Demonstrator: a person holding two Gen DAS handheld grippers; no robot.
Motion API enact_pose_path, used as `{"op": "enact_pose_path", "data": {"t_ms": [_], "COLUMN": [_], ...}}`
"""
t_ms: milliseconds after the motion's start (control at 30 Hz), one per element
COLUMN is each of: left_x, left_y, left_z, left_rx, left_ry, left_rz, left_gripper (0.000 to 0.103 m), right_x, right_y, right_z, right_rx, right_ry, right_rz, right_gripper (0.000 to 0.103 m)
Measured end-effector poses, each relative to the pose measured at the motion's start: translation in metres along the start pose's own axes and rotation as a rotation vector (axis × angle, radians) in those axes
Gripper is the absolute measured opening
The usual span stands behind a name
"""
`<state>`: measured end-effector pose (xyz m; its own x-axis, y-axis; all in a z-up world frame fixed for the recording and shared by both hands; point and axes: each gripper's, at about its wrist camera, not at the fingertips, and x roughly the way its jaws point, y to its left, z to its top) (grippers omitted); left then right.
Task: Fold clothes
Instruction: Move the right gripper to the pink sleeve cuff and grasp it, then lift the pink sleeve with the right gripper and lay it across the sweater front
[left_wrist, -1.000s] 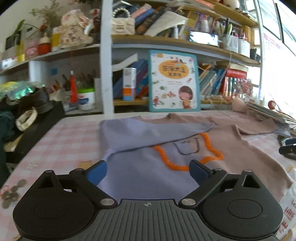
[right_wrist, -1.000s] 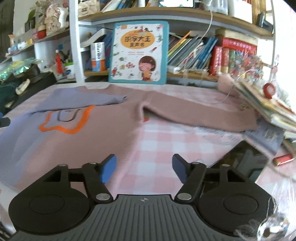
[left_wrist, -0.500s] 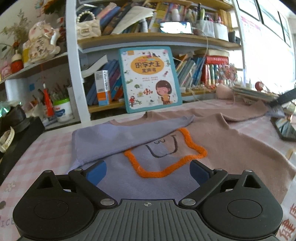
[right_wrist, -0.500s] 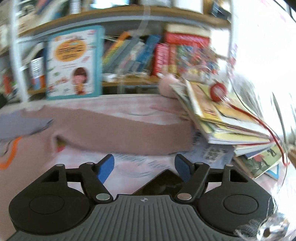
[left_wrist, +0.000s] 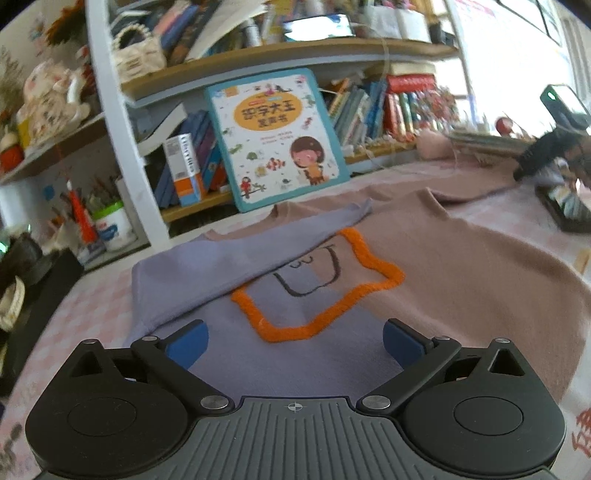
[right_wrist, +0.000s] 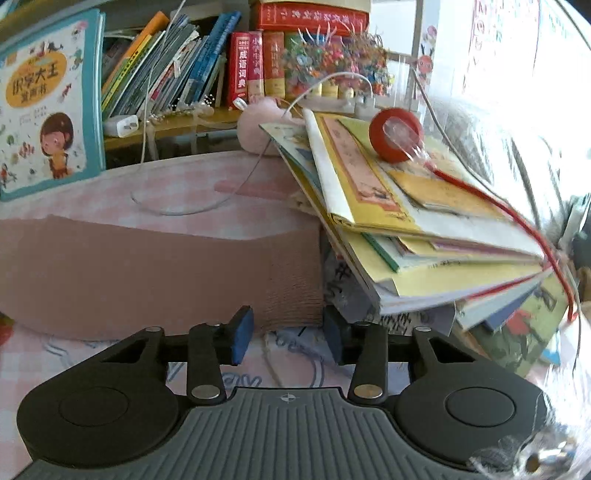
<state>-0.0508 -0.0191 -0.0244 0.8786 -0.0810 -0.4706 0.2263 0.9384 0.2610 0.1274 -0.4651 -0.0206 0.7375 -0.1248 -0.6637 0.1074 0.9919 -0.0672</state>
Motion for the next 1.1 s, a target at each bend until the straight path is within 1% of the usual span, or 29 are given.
{"op": "enact_pose_path", "data": {"t_ms": [67,100,167,233,333,467,600,767,967,1100], "left_x": [0.000,0.000,-0.001,-0.002,-0.003,-0.007,-0.009,-0.008,-0.012,-0.013], "left_y": [-0.006,-0.009,-0.011,-0.009,-0.004,0.002,0.007,0.009,0.000,-0.004], "left_z": [0.000,0.000,0.000,0.000,0.000,-0.001,-0.002,-0.001,-0.002,-0.003], "left_rx": [0.034,0.050,0.061,0.054,0.031,-0.002,-0.035,-0.050,-0.006,0.016], "left_ry": [0.000,0.001,-0.002,-0.008,-0.017,-0.038,-0.056,-0.051,-0.078,-0.084], "left_rz": [0.012,0.020,0.028,0.026,0.012,0.003,-0.008,0.005,0.022,0.023], "left_gripper": [0.103,0.103,0.103,0.103,0.103,0.103,0.103,0.103,0.103,0.103], "right_x": [0.000,0.000,-0.003,-0.012,-0.035,-0.070,-0.108,-0.145,-0.158,-0.155], "right_y": [-0.001,-0.002,-0.001,0.002,0.010,0.035,0.073,0.137,0.225,0.285], "right_z": [0.002,0.003,0.007,0.013,0.028,0.052,0.079,0.106,0.122,0.118], "right_rx": [0.007,0.021,0.030,0.035,0.068,0.053,-0.001,-0.088,-0.151,-0.216], "right_ry": [0.002,0.008,0.013,-0.003,-0.049,-0.114,-0.177,-0.250,-0.268,-0.255], "right_rz": [0.025,0.047,0.081,0.112,0.201,0.319,0.428,0.569,0.752,0.822], "right_gripper": [0.011,0.009,0.009,0.009,0.009,0.009,0.009,0.009,0.009,0.009]}}
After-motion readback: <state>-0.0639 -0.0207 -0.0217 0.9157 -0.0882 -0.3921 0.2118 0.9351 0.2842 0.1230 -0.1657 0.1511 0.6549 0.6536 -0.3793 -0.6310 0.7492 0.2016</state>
